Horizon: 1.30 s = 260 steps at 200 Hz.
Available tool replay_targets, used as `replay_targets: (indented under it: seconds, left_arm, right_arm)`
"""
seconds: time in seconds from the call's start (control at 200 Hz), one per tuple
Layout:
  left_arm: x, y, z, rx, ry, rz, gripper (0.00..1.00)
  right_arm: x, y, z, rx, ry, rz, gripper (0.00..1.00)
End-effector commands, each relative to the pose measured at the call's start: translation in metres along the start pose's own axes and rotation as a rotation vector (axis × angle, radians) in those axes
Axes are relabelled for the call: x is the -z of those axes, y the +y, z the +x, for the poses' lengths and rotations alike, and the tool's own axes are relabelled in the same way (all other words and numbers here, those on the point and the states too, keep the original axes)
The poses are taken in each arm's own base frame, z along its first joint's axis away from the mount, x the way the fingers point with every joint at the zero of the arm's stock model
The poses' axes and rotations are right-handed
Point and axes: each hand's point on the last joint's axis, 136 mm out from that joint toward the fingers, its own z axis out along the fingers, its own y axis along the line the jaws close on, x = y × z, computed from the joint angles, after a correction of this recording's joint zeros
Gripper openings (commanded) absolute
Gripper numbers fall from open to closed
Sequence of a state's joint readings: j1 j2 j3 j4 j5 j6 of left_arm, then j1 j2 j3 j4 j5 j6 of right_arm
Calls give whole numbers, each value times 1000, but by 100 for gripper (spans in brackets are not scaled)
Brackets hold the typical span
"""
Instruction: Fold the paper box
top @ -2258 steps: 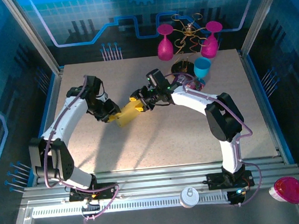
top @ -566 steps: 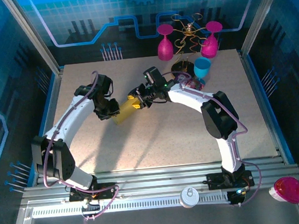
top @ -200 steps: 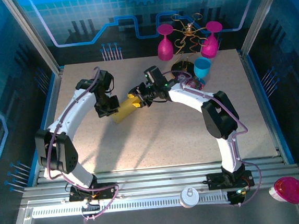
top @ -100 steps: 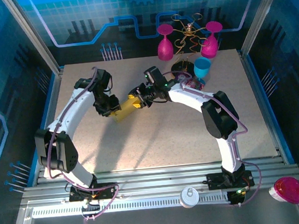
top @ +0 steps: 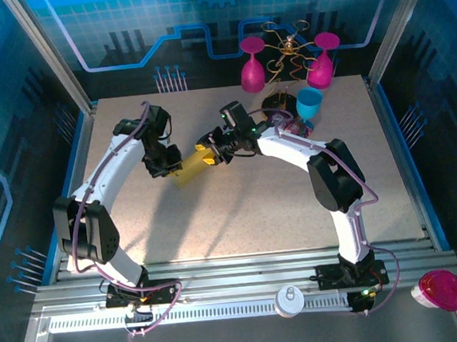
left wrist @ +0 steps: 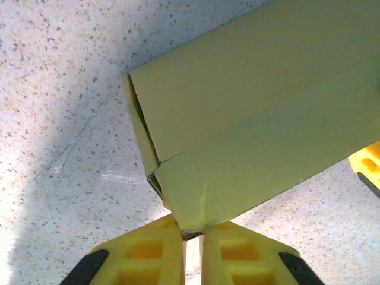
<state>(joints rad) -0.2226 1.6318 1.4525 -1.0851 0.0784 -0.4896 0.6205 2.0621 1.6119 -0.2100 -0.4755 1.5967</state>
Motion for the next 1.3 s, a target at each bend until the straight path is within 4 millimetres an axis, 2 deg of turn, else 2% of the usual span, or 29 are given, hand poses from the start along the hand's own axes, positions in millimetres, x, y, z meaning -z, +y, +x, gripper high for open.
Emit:
replay_targets:
  seconds: [0.0, 0.055, 0.135, 0.29, 0.465, 0.675, 0.906, 1.296]
  left_arm:
    - [6, 1, -7, -25, -19, -16, 10]
    - [6, 2, -6, -28, -16, -22, 10]
    - [9, 5, -6, -32, -22, -35, 16]
    - [14, 7, -6, -40, -32, -51, 18]
    - [10, 6, -8, -38, -27, -51, 13]
    - [5, 9, -8, -48, -19, -66, 12]
    - [0, 9, -11, -49, -21, -69, 0]
    - [9, 5, -14, -2, 19, 6, 0]
  right_arm:
    - [-6, -8, -1, -24, 11, 35, 40]
    - [-5, -7, -1, -24, 10, 33, 40]
    - [-5, -7, -1, -23, 8, 31, 40]
    - [-5, -6, -2, -23, 6, 30, 41]
    - [-6, -7, -2, -25, 6, 32, 40]
    - [-5, -6, -2, -26, 5, 29, 40]
    - [-7, -5, -2, -28, 8, 24, 41]
    - [-8, -4, -3, -28, 8, 27, 41]
